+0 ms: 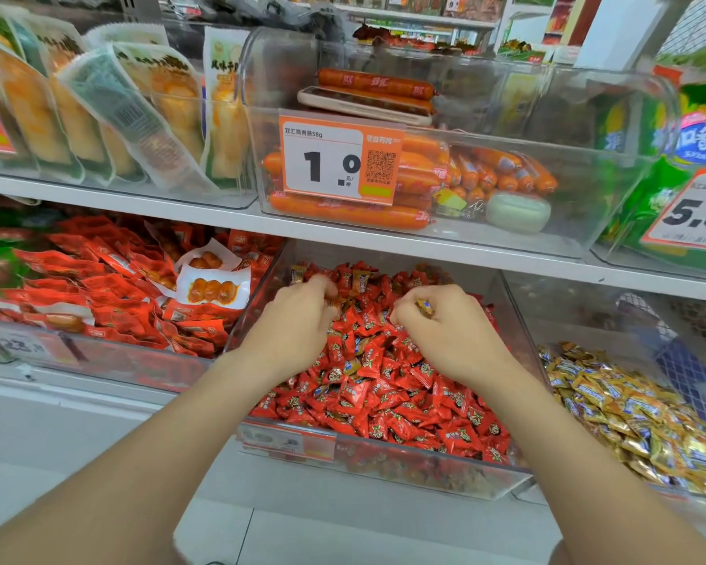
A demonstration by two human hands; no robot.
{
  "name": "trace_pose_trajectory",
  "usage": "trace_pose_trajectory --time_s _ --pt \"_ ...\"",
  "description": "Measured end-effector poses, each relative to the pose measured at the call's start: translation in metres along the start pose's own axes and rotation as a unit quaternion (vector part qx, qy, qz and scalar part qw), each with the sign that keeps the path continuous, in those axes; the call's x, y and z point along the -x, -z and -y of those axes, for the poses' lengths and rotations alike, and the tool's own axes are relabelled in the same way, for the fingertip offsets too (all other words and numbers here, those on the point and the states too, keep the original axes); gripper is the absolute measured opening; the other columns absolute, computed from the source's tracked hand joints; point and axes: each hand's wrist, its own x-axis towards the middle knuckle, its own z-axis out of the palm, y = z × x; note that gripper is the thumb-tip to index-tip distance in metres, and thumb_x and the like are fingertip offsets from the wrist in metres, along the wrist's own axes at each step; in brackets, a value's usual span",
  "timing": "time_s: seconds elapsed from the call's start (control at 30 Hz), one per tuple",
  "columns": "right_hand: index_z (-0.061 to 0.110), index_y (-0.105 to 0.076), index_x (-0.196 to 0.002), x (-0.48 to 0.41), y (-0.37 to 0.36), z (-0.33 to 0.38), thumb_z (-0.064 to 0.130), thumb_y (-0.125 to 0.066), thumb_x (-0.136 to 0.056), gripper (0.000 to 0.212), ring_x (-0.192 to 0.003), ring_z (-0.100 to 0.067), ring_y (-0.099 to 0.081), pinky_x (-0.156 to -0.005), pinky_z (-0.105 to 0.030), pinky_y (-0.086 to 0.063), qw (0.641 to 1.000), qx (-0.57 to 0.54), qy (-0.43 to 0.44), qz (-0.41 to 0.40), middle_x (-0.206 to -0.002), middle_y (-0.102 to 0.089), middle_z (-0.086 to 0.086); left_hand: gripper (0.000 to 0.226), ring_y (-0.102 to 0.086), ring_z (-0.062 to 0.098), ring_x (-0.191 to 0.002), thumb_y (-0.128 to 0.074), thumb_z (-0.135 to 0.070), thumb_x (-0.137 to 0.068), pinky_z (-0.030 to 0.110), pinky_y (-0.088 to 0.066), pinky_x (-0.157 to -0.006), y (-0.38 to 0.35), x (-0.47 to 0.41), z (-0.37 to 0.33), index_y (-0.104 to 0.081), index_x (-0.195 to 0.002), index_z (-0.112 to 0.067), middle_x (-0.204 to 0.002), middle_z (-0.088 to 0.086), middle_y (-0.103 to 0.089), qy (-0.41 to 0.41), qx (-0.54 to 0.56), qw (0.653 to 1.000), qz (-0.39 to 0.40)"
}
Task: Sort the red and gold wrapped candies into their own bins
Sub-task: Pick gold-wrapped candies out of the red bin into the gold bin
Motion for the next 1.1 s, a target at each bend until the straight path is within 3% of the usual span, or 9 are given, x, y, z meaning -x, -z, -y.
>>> trace_pose_trajectory --time_s 0.13,0.2,0.27,0.4,0.57,0.7,0.9,1.0,1.1 --pt "0.030 -0.077 -0.108 -0.013 -0.013 -0.002 0.035 -0.056 -0.103 0.022 -0.072 -0.013 -0.068 -0.079 -0.036 -0.059 0.989 0.121 0.085 -0.017 -0.085 -0.077 0.009 0.035 -0.061 0.035 -0.117 -0.056 -0.024 -0.104 0.054 -0.053 -0.096 -0.011 -0.021 0.014 -0.055 -0.139 -0.030 -0.136 0.001 -0.051 -0.053 -0.106 0.990 0.070" --pt "0.034 -0.073 -0.120 -0.017 -0.019 0.001 0.027 -0.052 -0.102 0.028 -0.065 -0.008 -0.061 -0.072 -0.036 -0.057 0.986 0.125 0.105 0.028 -0.083 -0.073 0.011 0.046 -0.059 0.039 -0.124 -0.063 -0.026 -0.101 0.056 -0.052 -0.098 -0.017 -0.030 0.019 -0.047 -0.144 -0.026 -0.143 0.004 -0.044 -0.048 -0.143 0.980 0.129" --pt "0.037 -0.074 -0.109 -0.019 -0.024 0.006 0.030 -0.054 -0.096 0.025 -0.064 -0.007 -0.058 -0.067 -0.034 -0.054 0.979 0.156 0.116 0.064 -0.071 -0.065 0.013 0.053 -0.058 0.041 -0.126 -0.067 -0.028 -0.099 0.056 -0.052 -0.098 -0.022 -0.036 0.022 -0.043 -0.146 -0.020 -0.147 0.008 -0.039 -0.039 -0.170 0.968 0.180" --pt "0.036 -0.073 -0.099 -0.025 -0.034 0.007 0.059 -0.065 -0.083 0.030 -0.088 -0.024 -0.068 -0.073 -0.037 -0.051 0.949 0.278 0.110 0.096 -0.083 -0.066 0.010 0.060 -0.058 0.040 -0.123 -0.075 -0.033 -0.094 0.054 -0.052 -0.099 -0.024 -0.041 0.022 -0.044 -0.143 -0.015 -0.144 0.009 -0.039 -0.036 -0.175 0.963 0.200" --pt "0.037 -0.075 -0.106 -0.032 -0.038 0.005 0.067 -0.070 -0.075 0.043 -0.099 -0.026 -0.066 -0.078 -0.040 -0.052 0.945 0.294 0.061 0.128 -0.096 -0.068 0.005 0.028 -0.062 0.036 -0.108 -0.074 -0.022 -0.093 0.047 -0.054 -0.085 -0.020 -0.037 0.012 -0.053 -0.110 -0.016 -0.108 0.005 -0.053 -0.039 -0.188 0.967 0.170" --pt "0.031 -0.075 -0.082 -0.028 -0.032 0.005 0.054 -0.064 -0.081 0.026 -0.079 -0.022 -0.064 -0.072 -0.037 -0.055 0.961 0.238 0.039 0.135 -0.073 -0.064 0.008 0.026 -0.065 0.031 -0.105 -0.065 -0.028 -0.101 0.040 -0.054 -0.082 -0.007 -0.031 0.008 -0.063 -0.126 -0.020 -0.116 0.008 -0.063 -0.025 -0.139 0.974 0.177" --pt "0.012 -0.047 -0.059 -0.023 -0.012 -0.002 0.050 -0.048 -0.076 0.041 -0.053 -0.021 -0.046 -0.054 -0.037 -0.046 0.994 0.091 -0.013 0.055 -0.048 -0.042 0.003 0.016 -0.041 0.008 -0.037 -0.055 -0.031 -0.107 0.022 -0.037 -0.041 0.019 -0.012 0.007 -0.070 -0.102 -0.025 -0.050 -0.009 -0.052 0.008 0.069 0.990 0.126" --pt "0.010 -0.044 -0.058 -0.019 -0.009 -0.005 0.047 -0.054 -0.092 0.051 -0.050 -0.019 -0.040 -0.054 -0.038 -0.044 0.997 0.071 -0.007 0.026 -0.049 -0.040 0.000 0.016 -0.036 0.009 -0.036 -0.054 -0.030 -0.107 0.022 -0.032 -0.038 0.023 -0.003 0.001 -0.069 -0.104 -0.028 -0.041 -0.012 -0.048 0.035 0.141 0.982 0.118" --pt "0.007 -0.059 -0.069 -0.017 -0.008 -0.006 0.058 -0.059 -0.099 0.059 -0.063 -0.022 -0.058 -0.061 -0.036 -0.045 0.997 0.076 0.001 0.012 -0.059 -0.060 -0.006 0.018 -0.035 0.015 -0.042 -0.051 -0.033 -0.108 0.024 -0.033 -0.044 0.026 0.003 -0.005 -0.068 -0.107 -0.029 -0.041 -0.012 -0.042 0.075 0.203 0.968 0.124"
